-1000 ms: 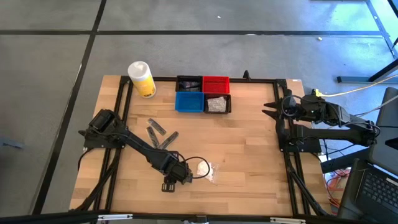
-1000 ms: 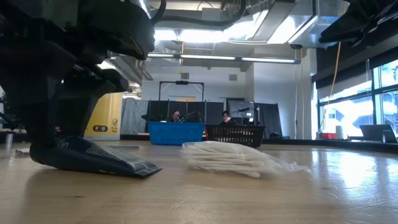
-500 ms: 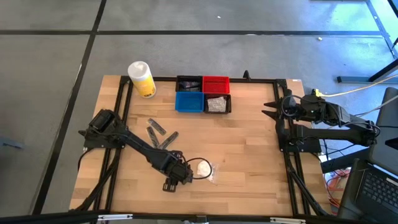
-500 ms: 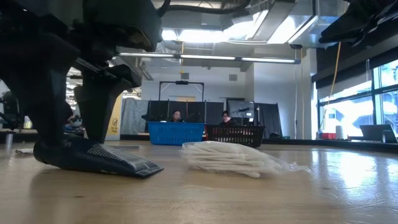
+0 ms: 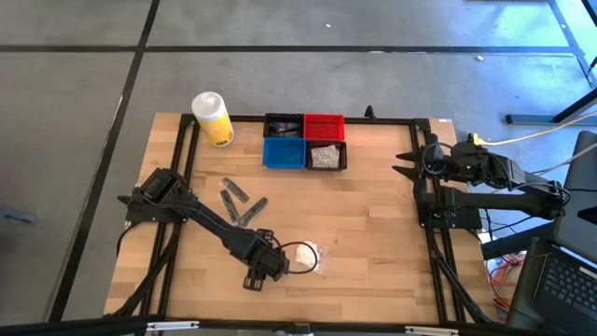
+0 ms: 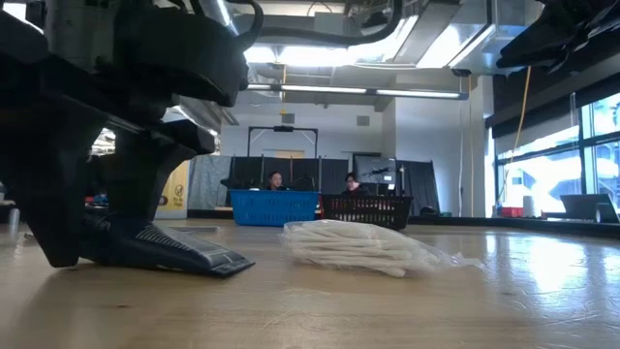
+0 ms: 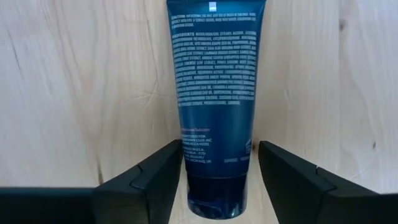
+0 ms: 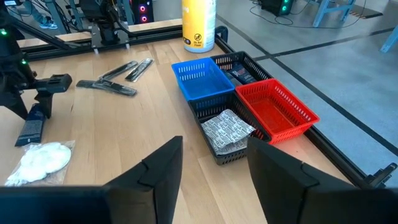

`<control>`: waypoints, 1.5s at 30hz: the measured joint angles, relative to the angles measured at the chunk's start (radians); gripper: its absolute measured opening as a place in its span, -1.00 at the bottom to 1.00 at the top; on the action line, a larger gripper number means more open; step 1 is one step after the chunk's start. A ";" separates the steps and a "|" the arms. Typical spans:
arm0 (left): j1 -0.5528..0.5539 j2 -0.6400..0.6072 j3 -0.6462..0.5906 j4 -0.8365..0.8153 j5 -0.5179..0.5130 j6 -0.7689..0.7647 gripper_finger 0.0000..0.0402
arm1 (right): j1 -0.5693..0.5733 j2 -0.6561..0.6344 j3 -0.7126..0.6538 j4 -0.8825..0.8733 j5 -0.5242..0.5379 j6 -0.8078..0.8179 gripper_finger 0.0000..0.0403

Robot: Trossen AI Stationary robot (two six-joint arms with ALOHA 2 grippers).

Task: Pick & Place Travel size toiletries
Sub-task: Put the shave cream into the top black bin

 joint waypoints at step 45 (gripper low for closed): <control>0.072 -0.104 -0.006 -0.040 -0.027 0.040 -0.30 | 0.000 0.000 0.000 0.000 0.000 0.000 -0.46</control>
